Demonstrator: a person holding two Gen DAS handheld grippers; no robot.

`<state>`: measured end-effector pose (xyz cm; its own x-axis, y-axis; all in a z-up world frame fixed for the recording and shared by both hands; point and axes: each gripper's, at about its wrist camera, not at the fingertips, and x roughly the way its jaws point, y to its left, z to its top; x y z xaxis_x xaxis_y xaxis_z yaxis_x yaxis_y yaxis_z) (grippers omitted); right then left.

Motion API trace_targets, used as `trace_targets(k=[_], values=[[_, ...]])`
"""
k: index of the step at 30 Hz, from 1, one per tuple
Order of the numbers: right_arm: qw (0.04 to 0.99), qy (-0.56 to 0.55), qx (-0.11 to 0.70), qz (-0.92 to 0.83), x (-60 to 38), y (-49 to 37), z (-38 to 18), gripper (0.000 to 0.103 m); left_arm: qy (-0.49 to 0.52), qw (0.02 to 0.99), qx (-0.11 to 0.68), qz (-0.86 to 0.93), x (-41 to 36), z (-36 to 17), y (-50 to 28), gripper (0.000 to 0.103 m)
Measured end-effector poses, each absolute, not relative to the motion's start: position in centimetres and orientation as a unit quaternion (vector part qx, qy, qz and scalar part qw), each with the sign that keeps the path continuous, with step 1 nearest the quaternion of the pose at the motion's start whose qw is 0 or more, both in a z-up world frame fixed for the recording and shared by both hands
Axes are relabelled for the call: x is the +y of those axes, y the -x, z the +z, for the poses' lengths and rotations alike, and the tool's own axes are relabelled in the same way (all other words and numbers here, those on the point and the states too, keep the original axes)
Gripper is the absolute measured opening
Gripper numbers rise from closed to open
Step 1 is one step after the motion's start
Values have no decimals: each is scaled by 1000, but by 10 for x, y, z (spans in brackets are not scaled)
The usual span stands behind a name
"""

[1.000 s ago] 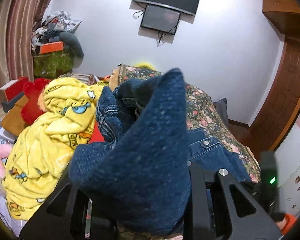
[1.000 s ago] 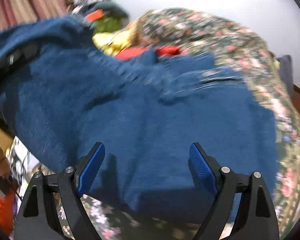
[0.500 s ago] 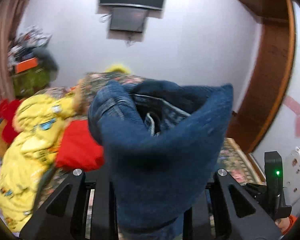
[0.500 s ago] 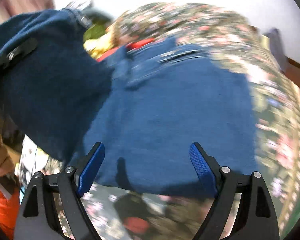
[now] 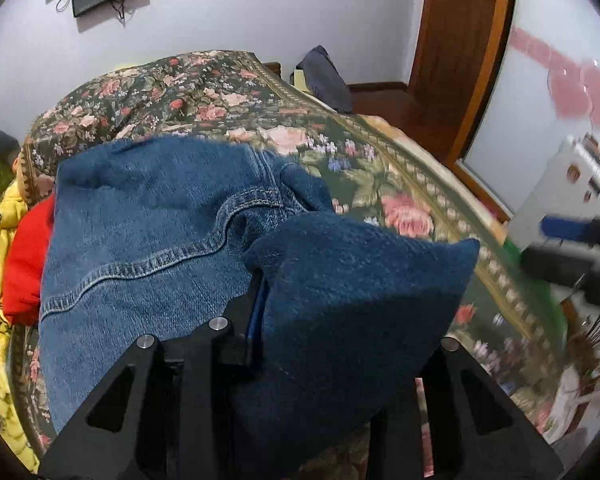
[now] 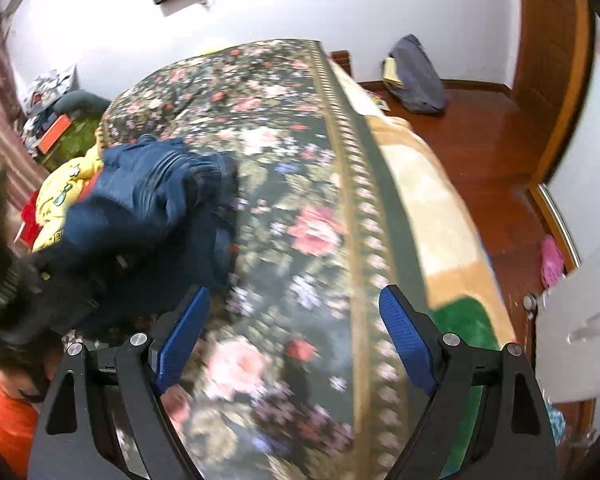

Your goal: Fold large clothes

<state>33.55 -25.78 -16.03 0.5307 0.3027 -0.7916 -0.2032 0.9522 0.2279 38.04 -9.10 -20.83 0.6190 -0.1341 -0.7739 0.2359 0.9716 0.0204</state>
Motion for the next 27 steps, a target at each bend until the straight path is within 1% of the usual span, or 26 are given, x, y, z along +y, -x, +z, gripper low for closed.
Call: trace_targets(k=[2, 4, 6, 8, 11, 13, 16, 17, 19, 21, 27], values=[[874, -59, 460, 141, -268, -333, -158, 84, -94, 897, 420, -98, -94, -203, -372, 36], [875, -68, 459, 138, -274, -324, -158, 84, -95, 892, 427, -113, -90, -197, -369, 54], [872, -74, 463, 140, -277, -319, -159, 84, -80, 887, 436, -130, -87, -188, -358, 63], [873, -73, 462, 141, -278, -316, -158, 84, -67, 887, 435, -136, -86, -179, -346, 63], [879, -67, 450, 144, -274, -309, -151, 84, -35, 898, 415, -145, -67, -159, -321, 65], [884, -55, 440, 149, -270, -304, -147, 84, -31, 909, 394, -135, -56, -147, -307, 69], [891, -25, 427, 152, -255, -302, -138, 84, -48, 927, 357, -107, -35, -134, -294, 83], [895, -13, 419, 154, -249, -301, -134, 84, -58, 932, 347, -91, -28, -132, -291, 84], [903, 11, 398, 162, -235, -298, -127, 84, -73, 937, 337, -57, -14, -131, -290, 85], [909, 31, 383, 163, -221, -297, -123, 84, -74, 936, 344, -32, 1, -135, -291, 85], [902, 37, 372, 218, -178, -302, -117, 84, -17, 926, 376, 8, 48, -151, -302, 85]])
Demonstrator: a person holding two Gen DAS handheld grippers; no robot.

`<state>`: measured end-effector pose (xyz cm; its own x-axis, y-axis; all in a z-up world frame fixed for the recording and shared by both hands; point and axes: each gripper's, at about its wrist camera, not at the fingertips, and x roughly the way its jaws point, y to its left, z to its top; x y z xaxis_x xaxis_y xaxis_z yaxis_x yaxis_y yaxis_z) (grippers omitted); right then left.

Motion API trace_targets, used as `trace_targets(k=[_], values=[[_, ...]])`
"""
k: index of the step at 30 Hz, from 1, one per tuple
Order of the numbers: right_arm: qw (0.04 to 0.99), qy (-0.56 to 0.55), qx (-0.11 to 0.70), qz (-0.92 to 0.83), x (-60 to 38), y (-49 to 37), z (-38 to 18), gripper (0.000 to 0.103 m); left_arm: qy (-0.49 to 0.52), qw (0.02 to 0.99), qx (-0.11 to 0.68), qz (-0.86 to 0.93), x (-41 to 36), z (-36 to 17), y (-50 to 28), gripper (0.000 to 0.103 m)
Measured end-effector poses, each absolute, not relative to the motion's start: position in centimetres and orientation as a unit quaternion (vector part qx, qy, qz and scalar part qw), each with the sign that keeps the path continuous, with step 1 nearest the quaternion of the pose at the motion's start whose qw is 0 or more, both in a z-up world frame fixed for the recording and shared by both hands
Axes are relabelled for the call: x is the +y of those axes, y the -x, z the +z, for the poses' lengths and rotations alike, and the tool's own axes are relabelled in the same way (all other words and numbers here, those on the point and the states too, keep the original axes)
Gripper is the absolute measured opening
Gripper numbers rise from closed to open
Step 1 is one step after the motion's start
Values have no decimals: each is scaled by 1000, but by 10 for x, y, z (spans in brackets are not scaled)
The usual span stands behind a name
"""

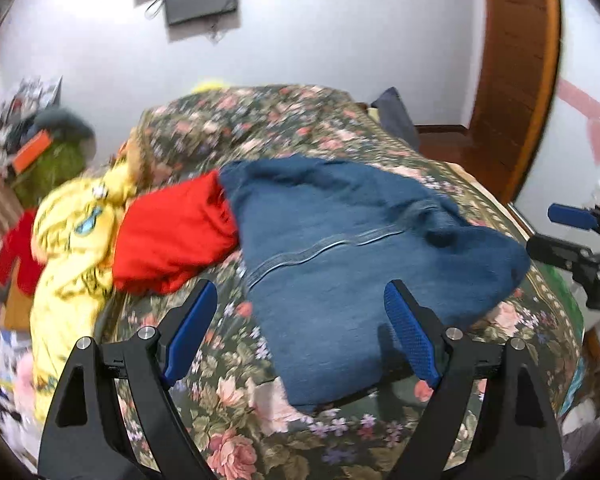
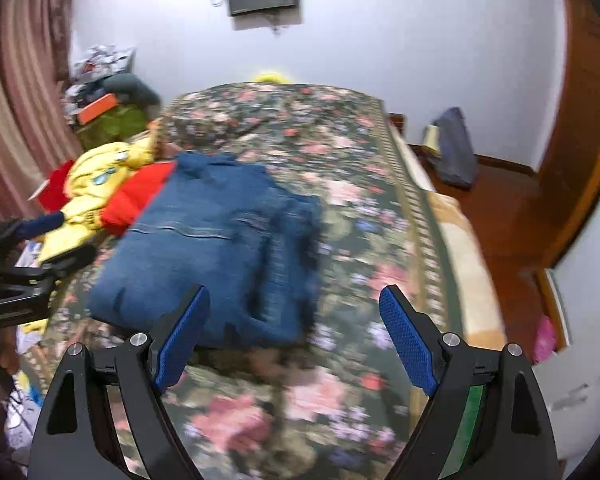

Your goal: Fold large clothes

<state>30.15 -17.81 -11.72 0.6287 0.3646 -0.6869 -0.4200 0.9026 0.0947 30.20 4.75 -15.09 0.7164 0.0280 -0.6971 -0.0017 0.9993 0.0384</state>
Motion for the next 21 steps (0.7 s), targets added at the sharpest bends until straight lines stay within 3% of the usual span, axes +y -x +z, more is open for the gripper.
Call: trace_targets(k=[7, 14, 21], values=[[887, 82, 394, 225, -131, -321, -137, 84, 7, 913, 409, 17, 63, -176, -307, 86], [884, 116, 416, 177, -133, -334, -168, 84, -9, 902, 430, 25, 54, -207, -310, 98], [873, 45, 440, 205, -173, -341, -179, 86, 35, 898, 438, 0, 68, -212, -307, 103]])
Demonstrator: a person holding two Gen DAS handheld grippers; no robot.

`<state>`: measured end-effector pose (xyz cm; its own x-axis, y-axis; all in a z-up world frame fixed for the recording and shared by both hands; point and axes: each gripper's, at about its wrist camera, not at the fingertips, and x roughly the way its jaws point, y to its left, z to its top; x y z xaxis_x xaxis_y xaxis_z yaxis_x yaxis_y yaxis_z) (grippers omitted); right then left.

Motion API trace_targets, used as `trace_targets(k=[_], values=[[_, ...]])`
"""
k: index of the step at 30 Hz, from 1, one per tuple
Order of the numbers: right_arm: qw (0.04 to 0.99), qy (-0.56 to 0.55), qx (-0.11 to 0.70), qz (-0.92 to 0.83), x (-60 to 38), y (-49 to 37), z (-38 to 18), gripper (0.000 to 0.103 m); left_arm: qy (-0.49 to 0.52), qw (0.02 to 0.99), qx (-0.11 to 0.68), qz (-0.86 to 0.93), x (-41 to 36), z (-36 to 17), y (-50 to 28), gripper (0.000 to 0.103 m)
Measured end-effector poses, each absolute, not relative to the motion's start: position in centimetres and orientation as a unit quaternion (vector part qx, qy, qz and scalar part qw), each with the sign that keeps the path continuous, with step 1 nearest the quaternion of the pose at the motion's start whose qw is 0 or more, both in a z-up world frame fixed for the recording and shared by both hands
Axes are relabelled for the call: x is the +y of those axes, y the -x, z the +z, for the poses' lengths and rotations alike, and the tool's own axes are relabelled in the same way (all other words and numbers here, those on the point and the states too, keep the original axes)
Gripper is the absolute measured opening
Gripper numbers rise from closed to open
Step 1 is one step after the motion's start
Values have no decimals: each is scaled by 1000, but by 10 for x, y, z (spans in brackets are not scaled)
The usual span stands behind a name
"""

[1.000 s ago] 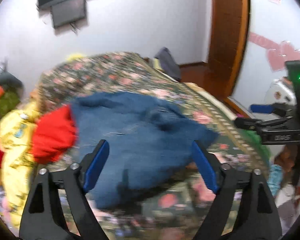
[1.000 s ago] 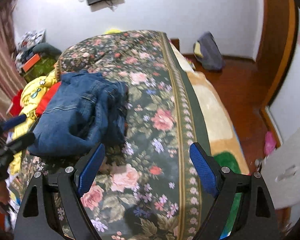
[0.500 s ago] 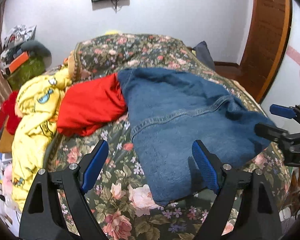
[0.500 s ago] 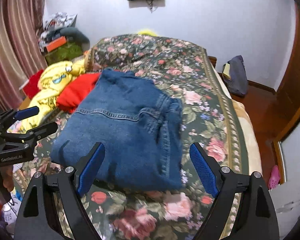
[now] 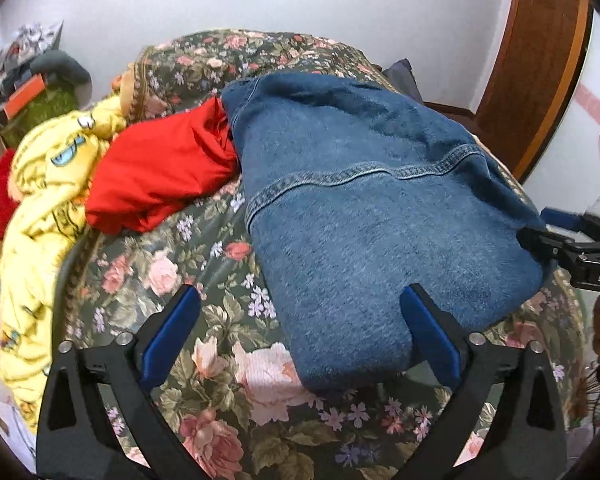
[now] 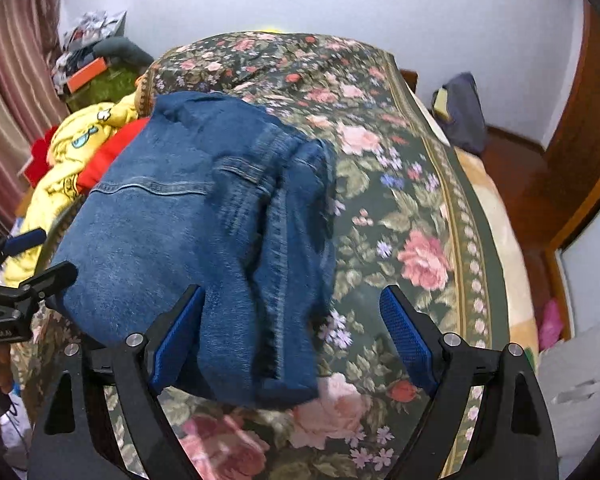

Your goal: Fold large clothes

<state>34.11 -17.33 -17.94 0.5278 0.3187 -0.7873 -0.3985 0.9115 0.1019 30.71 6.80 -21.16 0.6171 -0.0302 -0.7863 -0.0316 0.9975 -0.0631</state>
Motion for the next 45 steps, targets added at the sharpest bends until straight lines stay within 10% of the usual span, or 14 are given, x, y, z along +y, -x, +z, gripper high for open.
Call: trace_targets(k=[27, 45], values=[[885, 42, 405, 225, -176, -335, -127, 88, 36, 904, 424, 32, 109, -171, -319, 103], [763, -23, 558, 326, -144, -440, -201, 88, 212, 821, 524, -79, 139, -242, -411, 103]])
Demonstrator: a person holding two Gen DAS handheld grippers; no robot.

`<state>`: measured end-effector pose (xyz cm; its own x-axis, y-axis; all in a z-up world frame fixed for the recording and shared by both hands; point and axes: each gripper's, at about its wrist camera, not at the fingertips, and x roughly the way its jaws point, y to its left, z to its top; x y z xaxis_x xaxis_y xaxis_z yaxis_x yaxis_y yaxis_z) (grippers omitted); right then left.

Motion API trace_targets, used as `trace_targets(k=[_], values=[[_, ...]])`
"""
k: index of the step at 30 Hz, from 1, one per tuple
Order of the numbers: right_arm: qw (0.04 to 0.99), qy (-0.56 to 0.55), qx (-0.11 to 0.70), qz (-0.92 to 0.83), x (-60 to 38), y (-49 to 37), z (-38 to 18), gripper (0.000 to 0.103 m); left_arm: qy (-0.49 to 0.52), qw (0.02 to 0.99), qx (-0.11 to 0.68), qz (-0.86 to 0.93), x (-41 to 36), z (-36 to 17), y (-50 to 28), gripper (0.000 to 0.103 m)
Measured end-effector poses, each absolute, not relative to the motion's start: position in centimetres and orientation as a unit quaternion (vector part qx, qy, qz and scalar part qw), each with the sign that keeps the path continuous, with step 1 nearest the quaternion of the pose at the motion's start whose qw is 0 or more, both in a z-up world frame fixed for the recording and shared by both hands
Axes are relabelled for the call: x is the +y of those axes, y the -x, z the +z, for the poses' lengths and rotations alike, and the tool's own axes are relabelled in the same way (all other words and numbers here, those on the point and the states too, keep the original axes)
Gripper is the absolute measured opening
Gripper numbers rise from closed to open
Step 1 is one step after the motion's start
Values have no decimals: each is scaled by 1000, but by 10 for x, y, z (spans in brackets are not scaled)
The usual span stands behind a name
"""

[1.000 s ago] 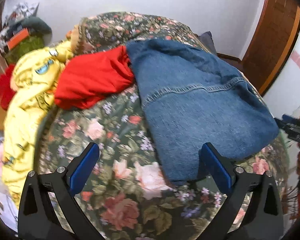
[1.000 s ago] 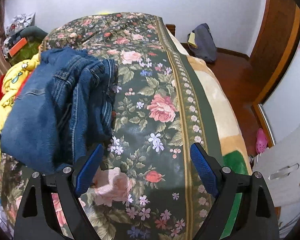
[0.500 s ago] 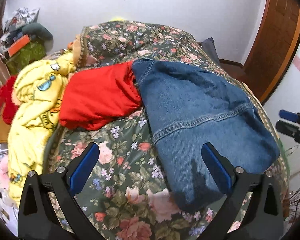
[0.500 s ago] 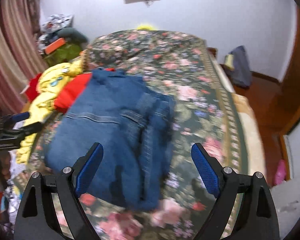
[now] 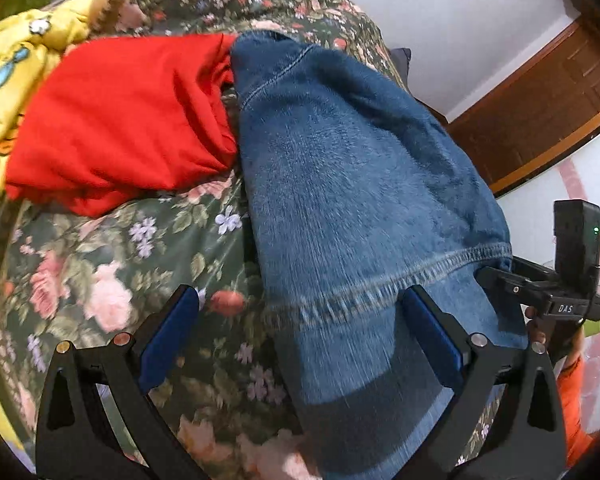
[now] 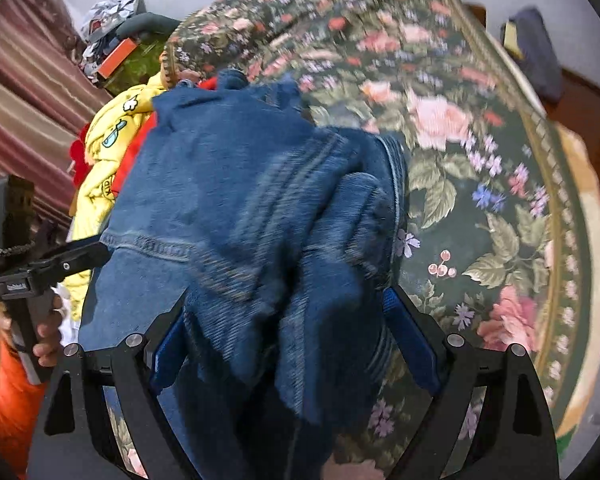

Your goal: Fold large clothes

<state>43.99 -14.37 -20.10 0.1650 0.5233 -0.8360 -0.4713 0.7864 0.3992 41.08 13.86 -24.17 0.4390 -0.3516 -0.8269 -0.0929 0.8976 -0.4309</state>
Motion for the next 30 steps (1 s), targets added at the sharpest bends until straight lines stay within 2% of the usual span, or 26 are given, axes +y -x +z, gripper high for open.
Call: trace_targets(k=[4, 7, 14, 16, 17, 23, 25, 28, 30], values=[[740, -47, 572, 351, -147, -451, -212, 94, 257, 801, 531, -106, 144, -256, -428, 103], [731, -57, 575, 363, -146, -457, -220, 102, 289, 783, 538, -116, 148, -269, -441, 103], [730, -60, 563, 384, -141, -461, -223, 103, 311, 774, 534, -135, 144, -278, -454, 102], [733, -65, 558, 383, -140, -463, -223, 102, 317, 774, 528, -148, 140, -277, -454, 87], [735, -69, 556, 381, -140, -462, -222, 99, 321, 772, 525, -158, 136, -276, -457, 81], [741, -80, 545, 383, -140, -458, -213, 71, 277, 800, 513, -141, 116, -255, -452, 63], [745, -75, 542, 381, -136, -456, -208, 63, 277, 803, 509, -140, 111, -245, -449, 54], [754, -63, 531, 382, -133, -447, -194, 51, 278, 810, 495, -146, 105, -219, -439, 47], [760, -58, 521, 384, -131, -437, -181, 47, 266, 819, 485, -150, 104, -205, -433, 44]])
